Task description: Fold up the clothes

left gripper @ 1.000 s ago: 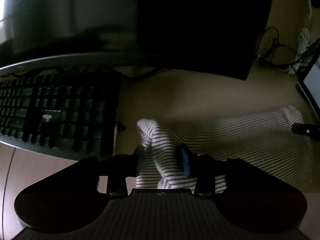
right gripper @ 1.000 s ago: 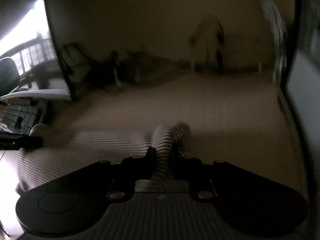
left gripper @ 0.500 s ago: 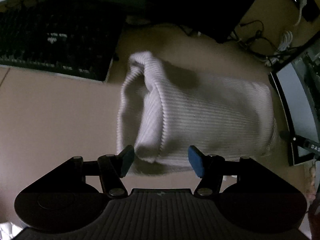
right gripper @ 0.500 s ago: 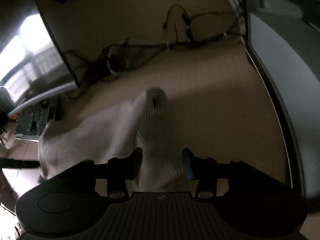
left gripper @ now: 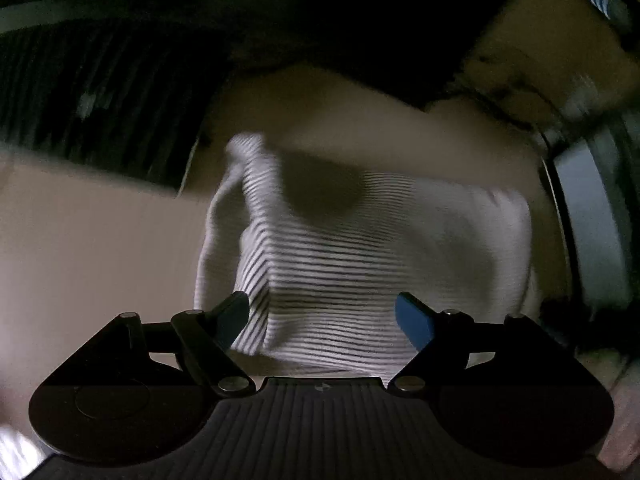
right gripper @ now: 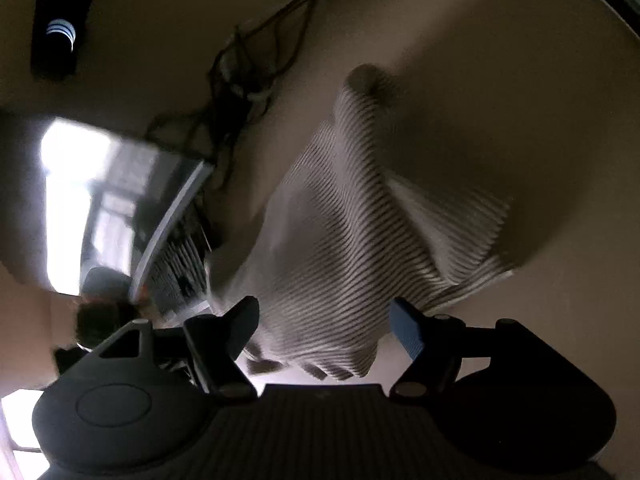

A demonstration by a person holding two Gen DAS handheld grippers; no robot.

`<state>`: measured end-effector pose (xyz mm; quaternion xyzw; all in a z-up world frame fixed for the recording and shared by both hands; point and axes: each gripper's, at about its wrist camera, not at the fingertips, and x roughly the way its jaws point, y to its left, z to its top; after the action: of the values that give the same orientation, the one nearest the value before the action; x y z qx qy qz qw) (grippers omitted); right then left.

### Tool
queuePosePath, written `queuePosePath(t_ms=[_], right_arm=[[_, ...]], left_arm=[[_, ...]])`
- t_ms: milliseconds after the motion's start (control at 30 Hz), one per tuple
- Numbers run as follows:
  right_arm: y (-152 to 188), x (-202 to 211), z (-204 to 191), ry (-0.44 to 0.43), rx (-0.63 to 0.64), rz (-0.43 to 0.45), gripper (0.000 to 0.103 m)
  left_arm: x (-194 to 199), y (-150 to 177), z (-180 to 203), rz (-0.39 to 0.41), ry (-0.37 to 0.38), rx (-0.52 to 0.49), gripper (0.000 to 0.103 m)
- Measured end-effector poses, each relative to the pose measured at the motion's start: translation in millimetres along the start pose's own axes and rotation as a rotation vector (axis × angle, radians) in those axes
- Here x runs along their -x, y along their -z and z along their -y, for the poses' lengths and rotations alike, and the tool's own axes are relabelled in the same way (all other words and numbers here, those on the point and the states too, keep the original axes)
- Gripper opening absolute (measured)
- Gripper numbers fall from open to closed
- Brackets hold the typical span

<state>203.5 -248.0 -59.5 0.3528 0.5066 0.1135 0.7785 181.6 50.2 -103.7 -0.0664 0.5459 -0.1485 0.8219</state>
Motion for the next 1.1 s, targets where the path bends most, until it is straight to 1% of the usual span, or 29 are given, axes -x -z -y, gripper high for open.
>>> queuePosePath(t_ms=[33, 67, 100, 133, 167, 200, 233, 300, 367, 400, 500, 533, 600, 633, 667, 733, 800, 867, 900, 933, 1000, 1033, 1100], right_arm=[[0.8, 0.0, -12.8, 0.024, 0.093, 0.014, 0.073], [4.6, 1.3, -28.7, 0.062, 0.243, 0.050, 0.074], [10.7, 3.7, -47.0, 0.112, 0.438, 0.104, 0.078], [17.8, 2.8, -62.2, 0.161, 0.623, 0.147, 0.081], [24.7, -4.8, -71.5, 0.201, 0.774, 0.158, 0.081], [30.8, -15.8, -77.9, 0.235, 0.905, 0.153, 0.081], [33.4, -28.2, -78.8, 0.259, 0.969, 0.140, 0.081], [32.8, -55.2, -71.7, 0.291, 0.989, 0.104, 0.081], [32.1, -82.2, -64.6, 0.323, 1.008, 0.067, 0.081], [31.2, -90.3, -59.5, 0.317, 0.987, 0.047, 0.080], [32.2, -87.8, -47.9, 0.245, 0.882, 0.007, 0.080], [35.2, -85.3, -44.8, 0.219, 0.857, -0.020, 0.081], [50.4, -79.6, -44.2, 0.212, 0.898, -0.051, 0.082], [58.7, -76.8, -44.7, 0.215, 0.929, -0.059, 0.081], [67.1, -74.0, -45.1, 0.218, 0.960, -0.067, 0.081], [73.9, -62.7, -47.8, 0.228, 0.974, -0.042, 0.081], [72.6, -45.7, -49.7, 0.231, 0.946, 0.001, 0.082], [71.0, -28.4, -48.9, 0.241, 0.907, 0.045, 0.088], [69.6, -22.9, -44.8, 0.255, 0.873, 0.071, 0.096], [68.3, -19.9, -40.3, 0.269, 0.838, 0.100, 0.099], [69.5, -18.4, -31.0, 0.299, 0.775, 0.160, 0.099], [71.8, -18.5, -27.3, 0.320, 0.748, 0.176, 0.099], [76.9, -16.6, -21.9, 0.322, 0.700, 0.178, 0.099]], left_arm=[[-1.3, 6.5, 4.2, -0.008, 0.015, -0.044, 0.089], [-2.5, 13.0, 8.5, -0.016, 0.030, -0.088, 0.089], [-4.0, 19.4, 12.5, -0.025, 0.046, -0.129, 0.089], [-8.8, 22.8, 13.1, -0.047, 0.078, -0.126, 0.089], [-14.5, 24.6, 13.9, -0.060, 0.096, -0.115, 0.089], [-20.7, 25.2, 14.7, -0.057, 0.102, -0.106, 0.089], [-25.7, 25.0, 14.5, -0.039, 0.085, -0.104, 0.089], [-36.0, 23.6, 11.9, -0.014, 0.047, -0.085, 0.089], [-41.6, 25.1, 5.4, -0.024, 0.073, -0.043, 0.089], [-43.2, 26.8, 3.8, -0.030, 0.081, -0.034, 0.089], [-40.0, 33.6, 2.9, -0.042, 0.089, -0.068, 0.089], [-38.1, 36.5, 2.5, -0.047, 0.088, -0.072, 0.089], [-33.8, 42.2, -0.1, -0.075, 0.096, -0.055, 0.089], [-31.7, 45.0, -2.5, -0.093, 0.102, -0.042, 0.087], [-27.1, 46.4, -7.0, -0.092, 0.105, -0.028, 0.086], [-17.6, 48.9, -16.0, -0.088, 0.109, -0.004, 0.085], [-4.1, 44.9, -15.3, -0.010, 0.074, -0.030, 0.088], [8.5, 40.2, -12.5, 0.079, 0.033, -0.059, 0.093], [10.5, 38.5, -10.1, 0.117, 0.024, -0.072, 0.093], [8.8, 36.3, -6.1, 0.145, 0.013, -0.085, 0.093], [-1.0, 32.0, 0.2, 0.127, -0.050, -0.073, 0.093], [-6.1, 31.5, 2.2, 0.112, -0.071, -0.071, 0.093], [-17.1, 29.9, 5.5, 0.079, -0.104, -0.075, 0.093]])
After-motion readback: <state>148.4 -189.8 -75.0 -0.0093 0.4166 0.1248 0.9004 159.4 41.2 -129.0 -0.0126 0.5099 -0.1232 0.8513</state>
